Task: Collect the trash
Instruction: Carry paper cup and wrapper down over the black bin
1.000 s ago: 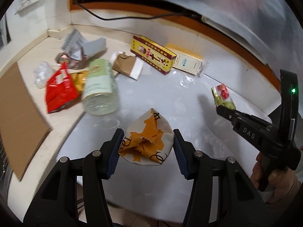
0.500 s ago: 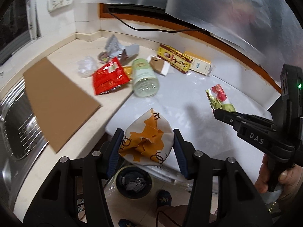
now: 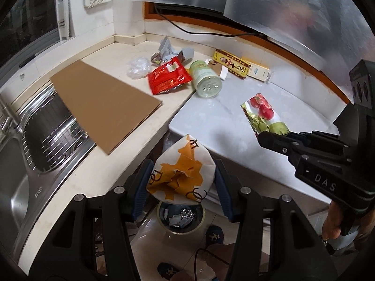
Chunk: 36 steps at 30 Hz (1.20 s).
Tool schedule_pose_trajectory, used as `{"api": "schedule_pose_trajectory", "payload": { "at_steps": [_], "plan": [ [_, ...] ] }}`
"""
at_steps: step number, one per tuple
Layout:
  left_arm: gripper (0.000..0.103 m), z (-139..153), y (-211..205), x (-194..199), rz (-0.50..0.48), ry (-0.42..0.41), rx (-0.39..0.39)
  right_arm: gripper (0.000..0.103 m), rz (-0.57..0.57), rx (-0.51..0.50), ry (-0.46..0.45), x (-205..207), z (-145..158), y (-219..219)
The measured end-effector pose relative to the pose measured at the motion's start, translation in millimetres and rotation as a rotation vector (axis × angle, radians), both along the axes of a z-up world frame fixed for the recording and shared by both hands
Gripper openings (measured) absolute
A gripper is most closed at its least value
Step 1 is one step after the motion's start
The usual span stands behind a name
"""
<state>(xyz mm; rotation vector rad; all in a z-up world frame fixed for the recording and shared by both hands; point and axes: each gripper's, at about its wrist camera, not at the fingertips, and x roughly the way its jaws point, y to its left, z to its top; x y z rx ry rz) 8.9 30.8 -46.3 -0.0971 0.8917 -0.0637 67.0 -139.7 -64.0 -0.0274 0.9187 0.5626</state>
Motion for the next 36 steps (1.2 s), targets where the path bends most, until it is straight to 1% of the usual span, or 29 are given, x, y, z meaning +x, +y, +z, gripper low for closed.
{"api": "schedule_pose_trajectory", "payload": {
  "at_steps": [5, 9, 14, 20, 24, 27, 29, 33, 36],
  "plan": [
    [0.049, -14, 12, -19, 0.014, 0.016, -0.010, 0.014, 0.052, -0.034, 0.007, -24, -16, 23],
    [0.049, -32, 19, -28, 0.017, 0.043, -0.028, 0.014, 0.086, -0.049, 0.022, -38, -37, 35],
    [0.049, -64, 23, -35, 0.023, 0.075, -0.053, 0.014, 0.131, -0.085, 0.050, -48, -72, 49],
    [0.049, -107, 25, -43, 0.044, 0.110, -0.076, 0.014, 0.171, -0.133, 0.085, -59, -120, 60],
    [0.049, -138, 27, -45, 0.064, 0.126, -0.097, 0.014, 0.169, -0.148, 0.139, -62, -162, 62],
    [0.049, -171, 26, -43, 0.069, 0.164, -0.099, 0.014, 0.161, -0.158, 0.172, -62, -195, 60],
    [0.049, -191, 26, -40, 0.069, 0.192, -0.102, 0.014, 0.150, -0.167, 0.201, -59, -224, 58],
    [0.049, -244, 22, -28, 0.060, 0.258, -0.100, 0.014, 0.131, -0.181, 0.254, -53, -280, 55],
    [0.049, -278, 20, -16, 0.056, 0.286, -0.098, 0.014, 0.117, -0.187, 0.289, -43, -326, 54]
  ]
}}
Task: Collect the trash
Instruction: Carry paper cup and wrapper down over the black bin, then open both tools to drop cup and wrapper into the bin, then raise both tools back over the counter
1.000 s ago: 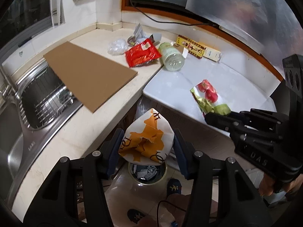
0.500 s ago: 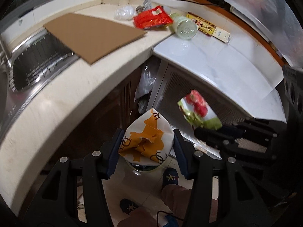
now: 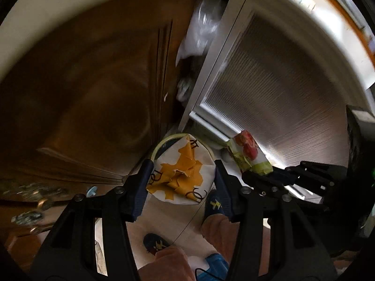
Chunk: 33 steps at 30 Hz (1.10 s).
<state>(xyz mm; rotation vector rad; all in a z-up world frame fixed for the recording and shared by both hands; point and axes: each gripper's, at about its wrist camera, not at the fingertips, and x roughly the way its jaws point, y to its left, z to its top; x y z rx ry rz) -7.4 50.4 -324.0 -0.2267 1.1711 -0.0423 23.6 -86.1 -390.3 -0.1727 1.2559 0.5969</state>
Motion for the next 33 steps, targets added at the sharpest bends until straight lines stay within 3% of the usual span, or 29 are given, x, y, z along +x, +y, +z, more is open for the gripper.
{"api": "schedule_pose_trajectory", "payload": {
  "at_steps": [6, 12, 15, 16, 20, 21, 22, 25, 33],
  "plan": [
    [0.049, -70, -6, 30, -0.020, 0.018, 0.018, 0.016, -0.031, -0.001, 0.040, 25, -82, -7],
    [0.049, -129, -17, 53, -0.053, 0.036, 0.033, 0.019, -0.060, -0.001, 0.064, 48, -145, -14],
    [0.049, -151, -22, 59, -0.067, 0.048, 0.048, 0.025, -0.069, -0.006, 0.075, 53, -169, -17],
    [0.049, -158, -24, 62, -0.070, 0.052, 0.053, 0.031, -0.076, -0.007, 0.079, 55, -175, -18],
    [0.050, -174, -29, 66, -0.075, 0.067, 0.063, 0.038, -0.087, 0.005, 0.069, 54, -186, -22],
    [0.056, -176, -29, 67, -0.075, 0.071, 0.066, 0.038, -0.086, 0.006, 0.067, 54, -188, -22],
    [0.069, -178, -30, 68, -0.075, 0.073, 0.072, 0.038, -0.085, 0.002, 0.065, 54, -189, -23],
    [0.079, -177, -31, 68, -0.076, 0.069, 0.081, 0.039, -0.085, 0.003, 0.063, 53, -190, -22],
    [0.082, -158, -35, 63, -0.069, 0.070, 0.098, 0.039, -0.087, 0.026, 0.044, 46, -169, -28]
  ]
}}
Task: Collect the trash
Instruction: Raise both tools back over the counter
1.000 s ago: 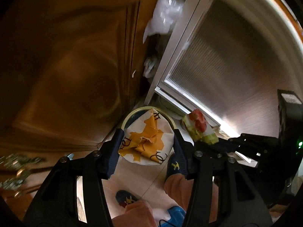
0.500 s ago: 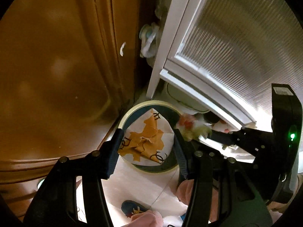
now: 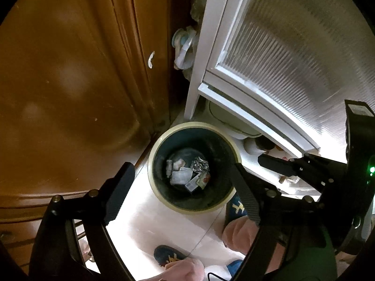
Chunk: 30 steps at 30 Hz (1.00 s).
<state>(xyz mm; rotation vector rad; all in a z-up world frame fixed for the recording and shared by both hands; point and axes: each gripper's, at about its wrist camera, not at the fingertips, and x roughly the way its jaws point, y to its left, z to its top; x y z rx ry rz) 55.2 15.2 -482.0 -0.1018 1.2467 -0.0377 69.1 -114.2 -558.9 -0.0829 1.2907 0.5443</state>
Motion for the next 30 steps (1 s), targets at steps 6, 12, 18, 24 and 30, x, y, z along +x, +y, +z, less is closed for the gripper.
{"api": "schedule_pose_trajectory", "payload": {
  "at_steps": [6, 12, 18, 24, 30],
  "plan": [
    [0.082, 38, -2, -11, 0.000, 0.004, -0.001, 0.039, -0.015, -0.002, 0.007, -2, 44, -3],
    [0.082, 92, -6, -26, -0.026, -0.003, 0.004, 0.039, -0.021, 0.004, -0.014, -13, 105, -6],
    [0.082, 153, -8, -40, -0.041, -0.025, 0.012, 0.039, -0.047, 0.003, -0.039, -27, 173, -12],
    [0.082, 220, -5, -55, -0.056, -0.070, 0.029, 0.039, -0.089, -0.014, -0.073, -44, 247, -20],
    [0.082, 283, 4, -69, -0.072, -0.120, 0.045, 0.041, -0.132, 0.004, -0.124, -56, 319, -29]
  ]
}}
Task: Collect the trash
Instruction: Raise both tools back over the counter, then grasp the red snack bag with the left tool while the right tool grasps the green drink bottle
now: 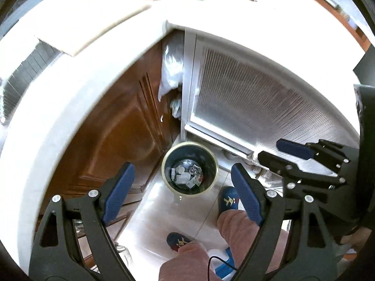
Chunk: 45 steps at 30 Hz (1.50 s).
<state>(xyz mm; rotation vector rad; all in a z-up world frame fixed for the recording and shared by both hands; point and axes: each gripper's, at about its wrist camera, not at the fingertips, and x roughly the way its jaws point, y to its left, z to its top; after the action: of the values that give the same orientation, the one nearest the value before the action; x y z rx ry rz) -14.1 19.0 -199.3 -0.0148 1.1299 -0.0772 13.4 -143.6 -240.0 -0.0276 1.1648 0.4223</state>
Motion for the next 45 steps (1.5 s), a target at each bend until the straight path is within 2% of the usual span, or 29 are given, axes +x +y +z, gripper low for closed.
{"api": "schedule_pose_trajectory", "payload": {
  "at_steps": [6, 13, 20, 26, 32, 38, 45],
  "plan": [
    [0.082, 47, 12, -6, -0.001, -0.040, 0.002, 0.046, -0.029, 0.016, -0.072, -6, 62, -9],
    [0.082, 110, 22, -5, 0.026, -0.133, 0.013, 0.049, -0.063, 0.058, -0.186, 7, 126, -24],
    [0.082, 153, 21, 17, 0.020, -0.213, 0.061, 0.059, -0.073, 0.092, -0.264, 48, 173, -46],
    [0.082, 169, 17, 65, 0.011, -0.239, 0.081, 0.065, -0.060, 0.134, -0.281, 113, 194, -51],
    [0.083, 159, 7, 135, -0.001, -0.228, 0.134, 0.068, -0.005, 0.126, -0.260, 189, 193, -26],
    [0.083, 134, 5, 203, 0.015, -0.177, 0.139, 0.068, 0.009, 0.111, -0.176, 271, 159, 5],
    [0.083, 111, 19, 261, 0.064, -0.128, 0.090, 0.068, -0.030, 0.095, -0.066, 345, 115, 29]
  ]
}}
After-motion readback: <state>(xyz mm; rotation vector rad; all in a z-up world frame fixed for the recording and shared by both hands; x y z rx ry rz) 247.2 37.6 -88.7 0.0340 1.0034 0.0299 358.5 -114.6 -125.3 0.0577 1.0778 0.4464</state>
